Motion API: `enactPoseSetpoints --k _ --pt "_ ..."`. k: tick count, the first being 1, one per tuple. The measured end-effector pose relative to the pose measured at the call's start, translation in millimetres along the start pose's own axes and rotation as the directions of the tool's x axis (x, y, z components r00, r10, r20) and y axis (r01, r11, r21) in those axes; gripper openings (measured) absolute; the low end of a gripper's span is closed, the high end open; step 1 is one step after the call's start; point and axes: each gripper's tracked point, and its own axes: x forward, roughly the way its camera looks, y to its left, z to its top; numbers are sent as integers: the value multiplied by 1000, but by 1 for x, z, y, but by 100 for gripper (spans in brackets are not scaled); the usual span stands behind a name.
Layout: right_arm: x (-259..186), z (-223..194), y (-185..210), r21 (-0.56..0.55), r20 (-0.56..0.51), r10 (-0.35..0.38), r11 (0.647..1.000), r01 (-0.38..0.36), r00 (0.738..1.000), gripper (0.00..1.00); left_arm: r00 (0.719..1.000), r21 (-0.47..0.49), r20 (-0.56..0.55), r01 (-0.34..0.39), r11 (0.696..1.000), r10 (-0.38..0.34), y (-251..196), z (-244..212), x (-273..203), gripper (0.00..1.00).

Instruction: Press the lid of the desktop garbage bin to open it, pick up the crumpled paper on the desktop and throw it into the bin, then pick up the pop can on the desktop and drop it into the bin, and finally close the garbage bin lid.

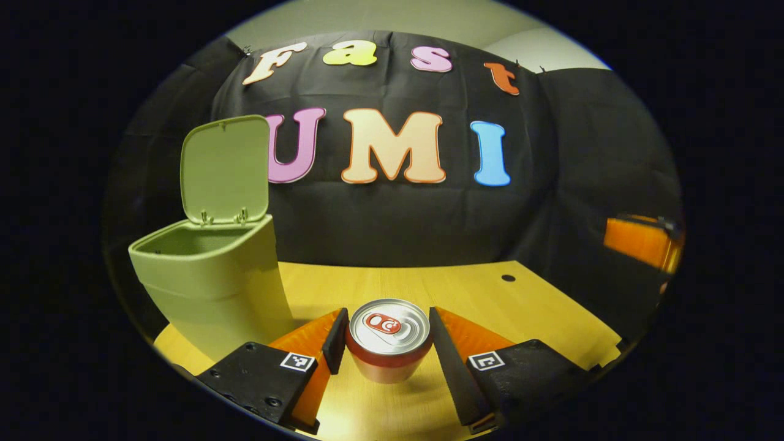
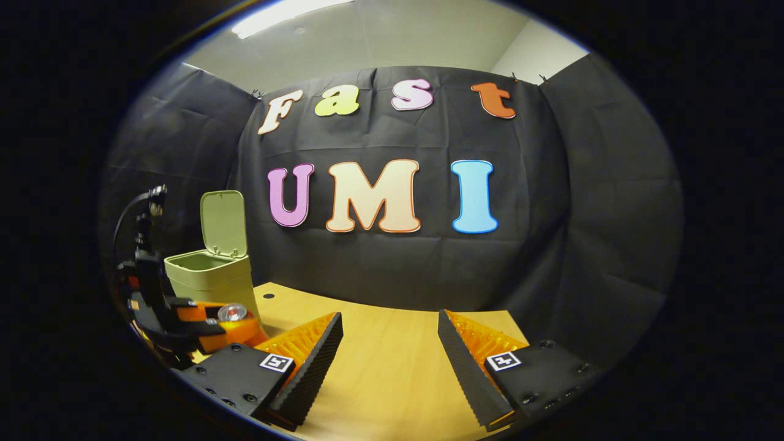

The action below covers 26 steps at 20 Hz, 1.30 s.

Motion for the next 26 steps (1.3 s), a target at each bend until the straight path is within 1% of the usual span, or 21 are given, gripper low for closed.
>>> enactPoseSetpoints --k 1,4,6,8,10,12,14,20,22,25,26 --pt "0 -3 7 14 -6 9 1000 -9 1000 98 1000 -2 27 5 1000 -5 4 18 0 76" --pt "3 -9 22 34 -15 20 999 -20 1000 98 993 -20 120 8 1000 -6 20 77 2 76" --pt "7 -8 31 53 -11 23 998 -23 1000 98 985 -22 170 -12 1000 15 39 112 6 75" --pt "10 -7 33 66 -5 20 998 -19 1000 98 981 6 187 -51 999 49 63 130 8 75" --pt "14 -4 34 71 -3 19 997 -18 1000 98 970 46 209 -133 990 121 100 144 7 76" --pt "17 -6 34 69 -7 16 998 -15 1000 98 962 44 215 -184 982 170 125 146 3 75" --pt "19 -9 37 69 -14 17 998 -16 1000 98 956 19 204 -220 975 211 147 141 0 75" --pt "23 -17 61 48 -38 57 997 -55 998 98 933 18 140 -337 941 331 204 105 -4 76" --pt "24 -16 69 37 -38 70 997 -69 997 98 929 15 114 -357 934 353 217 91 -4 76" --pt "29 -12 78 28 -34 68 997 -68 997 98 922 -15 107 -373 928 373 229 81 -6 78" --pt "30 -13 80 30 -35 66 997 -65 997 98 922 -23 111 -371 928 371 231 82 -6 84"
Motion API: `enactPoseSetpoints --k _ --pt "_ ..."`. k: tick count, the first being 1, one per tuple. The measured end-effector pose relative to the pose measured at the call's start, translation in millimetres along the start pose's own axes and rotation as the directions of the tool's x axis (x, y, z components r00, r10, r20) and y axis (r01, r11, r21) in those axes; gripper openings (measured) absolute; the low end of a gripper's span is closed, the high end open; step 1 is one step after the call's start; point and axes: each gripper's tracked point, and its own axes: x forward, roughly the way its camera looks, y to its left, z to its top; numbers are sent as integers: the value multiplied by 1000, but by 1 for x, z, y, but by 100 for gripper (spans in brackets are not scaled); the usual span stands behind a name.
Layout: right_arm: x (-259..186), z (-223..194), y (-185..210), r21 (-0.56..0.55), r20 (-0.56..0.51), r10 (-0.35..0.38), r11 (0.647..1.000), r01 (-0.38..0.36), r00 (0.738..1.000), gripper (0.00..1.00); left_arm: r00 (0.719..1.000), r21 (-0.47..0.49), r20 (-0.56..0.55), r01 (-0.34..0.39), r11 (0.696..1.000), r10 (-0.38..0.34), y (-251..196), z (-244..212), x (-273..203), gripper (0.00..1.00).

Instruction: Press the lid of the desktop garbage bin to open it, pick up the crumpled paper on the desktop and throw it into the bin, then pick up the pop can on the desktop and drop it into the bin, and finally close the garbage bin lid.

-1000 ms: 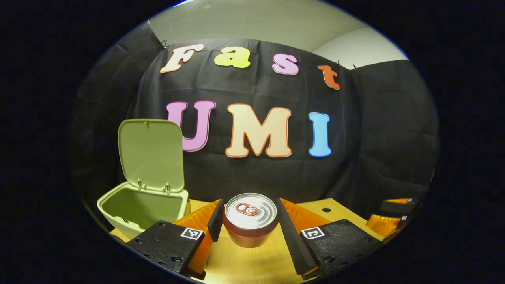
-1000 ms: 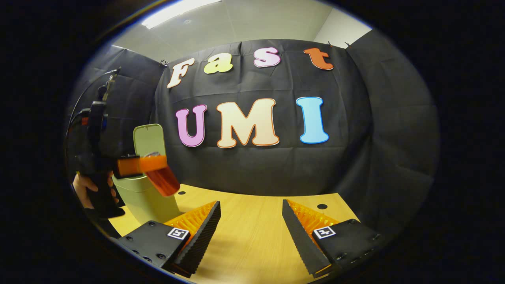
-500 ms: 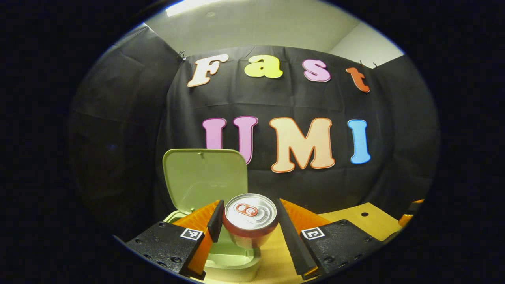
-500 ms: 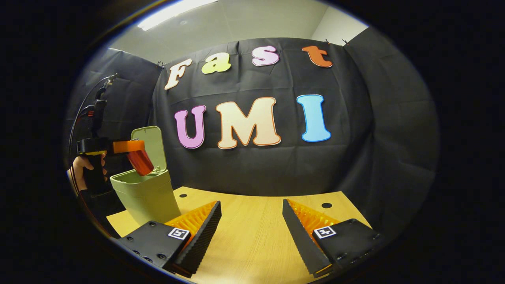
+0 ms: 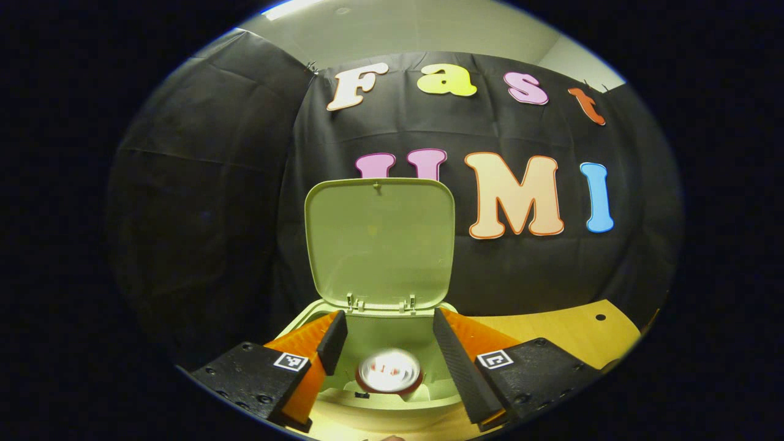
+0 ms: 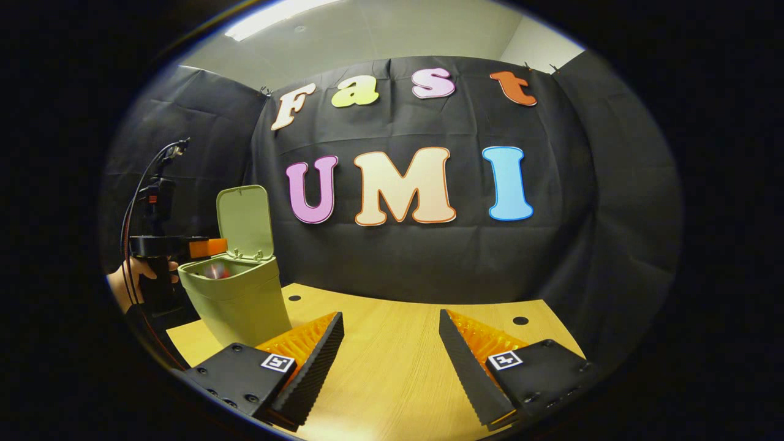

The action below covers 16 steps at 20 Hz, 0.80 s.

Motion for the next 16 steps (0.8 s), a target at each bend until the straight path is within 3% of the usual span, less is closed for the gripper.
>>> enactPoseSetpoints --k 3,8,16 --pt "2 0 11 -9 -2 -6 1000 6 1000 98 999 -2 47 14 1000 -14 6 23 2 93" --pt "3 -2 29 -34 5 -24 999 24 1000 98 989 2 125 84 996 -84 10 84 15 92" --pt "0 -13 37 35 8 -113 993 113 994 99 968 29 202 148 989 -151 18 159 60 92"
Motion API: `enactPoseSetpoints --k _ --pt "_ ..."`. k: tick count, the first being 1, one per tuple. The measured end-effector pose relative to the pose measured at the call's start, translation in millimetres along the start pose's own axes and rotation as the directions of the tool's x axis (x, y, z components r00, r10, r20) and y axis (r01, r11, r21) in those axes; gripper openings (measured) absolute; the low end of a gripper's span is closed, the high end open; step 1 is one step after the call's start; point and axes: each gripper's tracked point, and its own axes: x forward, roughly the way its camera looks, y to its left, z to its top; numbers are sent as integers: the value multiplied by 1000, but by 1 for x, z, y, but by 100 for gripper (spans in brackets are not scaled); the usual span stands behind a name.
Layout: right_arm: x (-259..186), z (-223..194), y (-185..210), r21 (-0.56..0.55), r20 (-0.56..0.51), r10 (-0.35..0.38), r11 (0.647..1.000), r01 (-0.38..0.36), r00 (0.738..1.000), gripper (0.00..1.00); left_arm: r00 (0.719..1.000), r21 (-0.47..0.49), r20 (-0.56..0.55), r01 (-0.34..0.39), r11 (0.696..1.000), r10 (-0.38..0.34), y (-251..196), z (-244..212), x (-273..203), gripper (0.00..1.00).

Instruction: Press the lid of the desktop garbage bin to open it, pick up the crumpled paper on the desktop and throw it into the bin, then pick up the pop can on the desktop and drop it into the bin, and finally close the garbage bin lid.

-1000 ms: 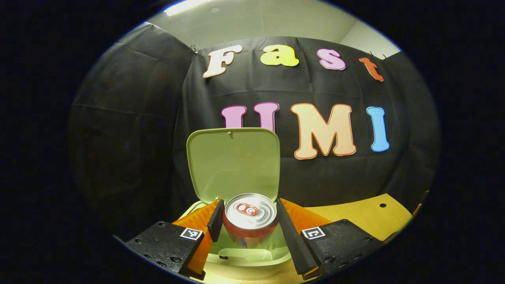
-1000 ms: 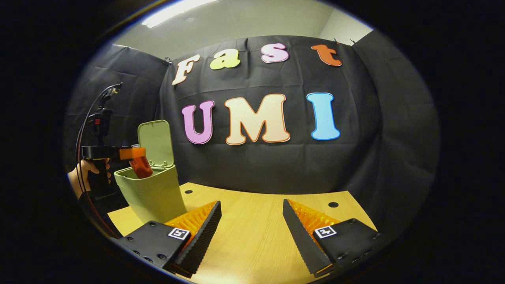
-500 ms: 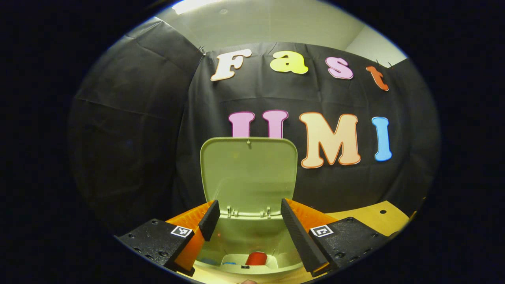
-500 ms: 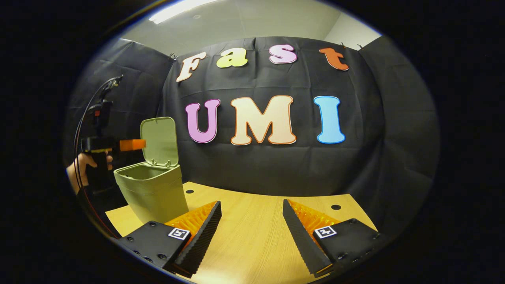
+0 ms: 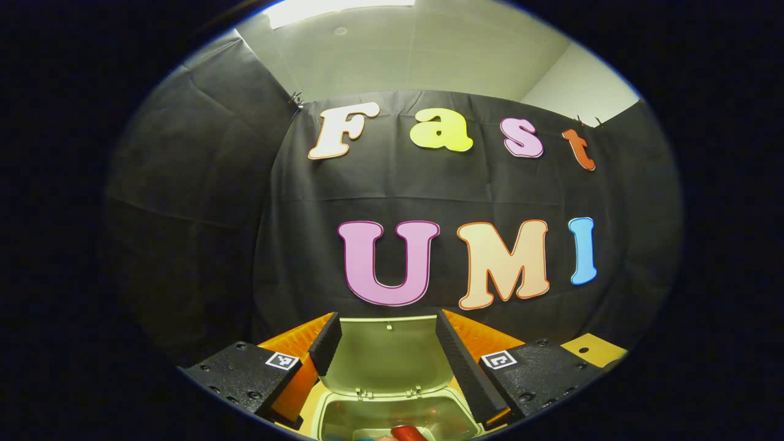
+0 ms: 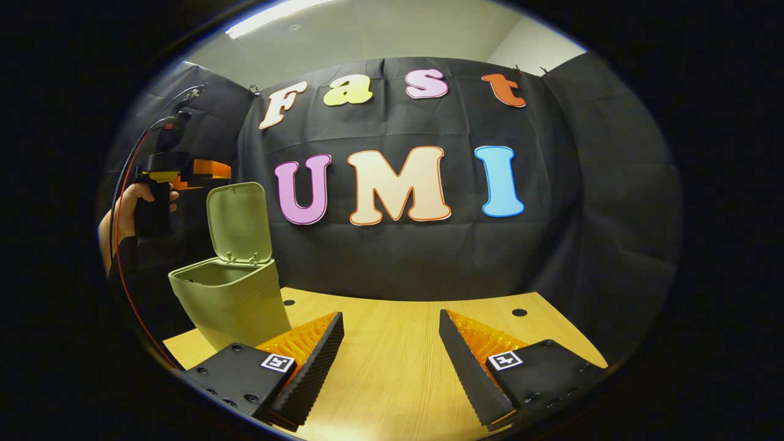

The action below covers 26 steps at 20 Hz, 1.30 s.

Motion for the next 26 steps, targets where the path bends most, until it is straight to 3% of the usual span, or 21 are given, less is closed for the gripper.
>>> enactPoseSetpoints --k 6,11,26 --pt "-9 -9 -8 11 -7 -72 997 72 997 98 995 -12 -91 28 1000 -29 7 -20 51 90" --pt "-14 -10 -16 12 -10 -86 996 86 996 98 994 -5 -103 22 1000 -22 7 -21 51 90" --pt "4 14 -11 1 8 84 996 -84 996 98 991 6 -125 -51 999 51 -2 -42 -37 93"
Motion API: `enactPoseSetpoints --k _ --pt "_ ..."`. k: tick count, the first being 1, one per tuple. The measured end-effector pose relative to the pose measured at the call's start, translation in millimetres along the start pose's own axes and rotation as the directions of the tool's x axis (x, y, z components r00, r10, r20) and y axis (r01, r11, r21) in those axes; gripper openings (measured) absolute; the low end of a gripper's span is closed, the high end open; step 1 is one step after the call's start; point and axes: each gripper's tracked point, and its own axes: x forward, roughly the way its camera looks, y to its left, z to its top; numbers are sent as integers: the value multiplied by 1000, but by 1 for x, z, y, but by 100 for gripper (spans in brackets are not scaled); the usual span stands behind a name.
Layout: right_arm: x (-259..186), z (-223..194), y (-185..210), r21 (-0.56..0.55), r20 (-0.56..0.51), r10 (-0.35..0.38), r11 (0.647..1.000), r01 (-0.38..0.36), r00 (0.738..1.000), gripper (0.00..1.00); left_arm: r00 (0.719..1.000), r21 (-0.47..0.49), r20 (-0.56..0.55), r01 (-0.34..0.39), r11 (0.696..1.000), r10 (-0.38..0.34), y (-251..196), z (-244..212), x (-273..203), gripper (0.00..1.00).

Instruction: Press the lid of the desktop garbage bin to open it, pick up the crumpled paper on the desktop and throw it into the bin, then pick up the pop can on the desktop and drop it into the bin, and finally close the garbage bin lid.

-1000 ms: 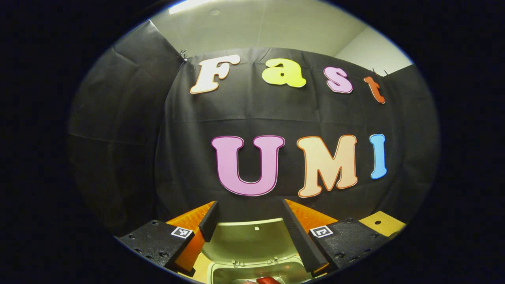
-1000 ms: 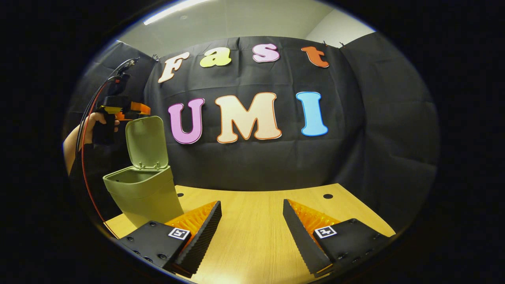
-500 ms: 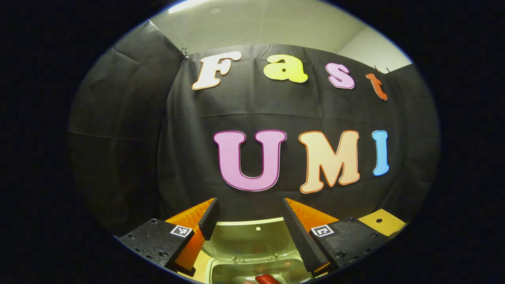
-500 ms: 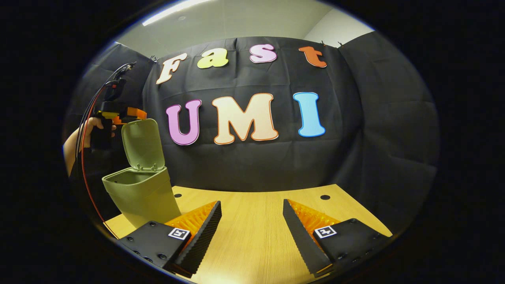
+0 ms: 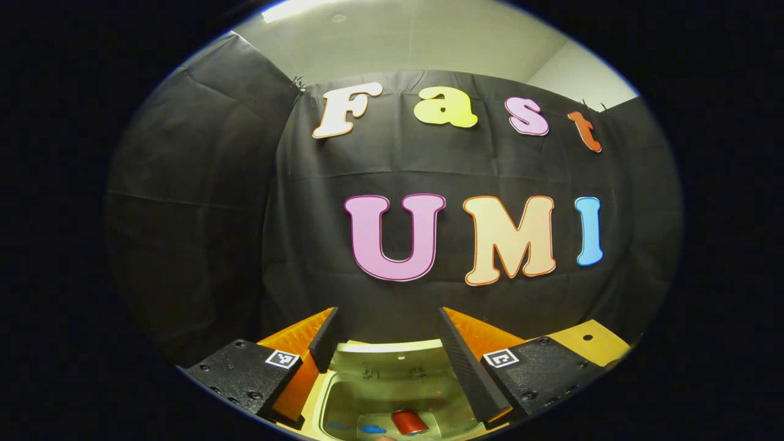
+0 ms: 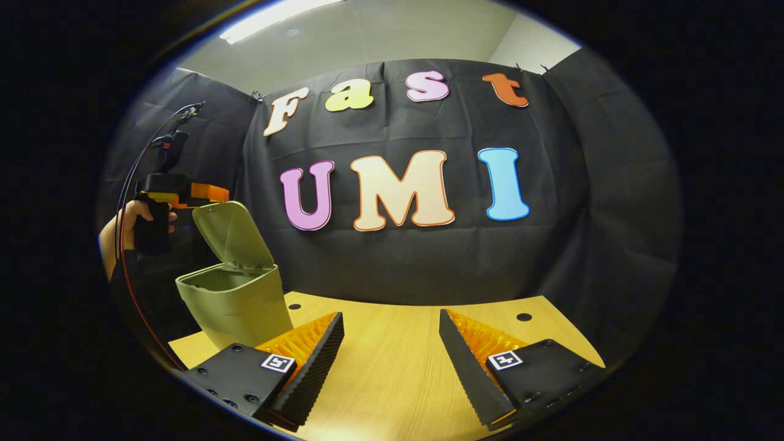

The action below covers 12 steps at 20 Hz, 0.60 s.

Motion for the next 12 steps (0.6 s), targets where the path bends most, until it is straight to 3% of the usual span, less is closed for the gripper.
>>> enactPoseSetpoints --k 12 --pt "3 7 26 -21 -10 95 995 -96 995 98 995 -46 -99 8 999 -13 -9 -73 -50 93"
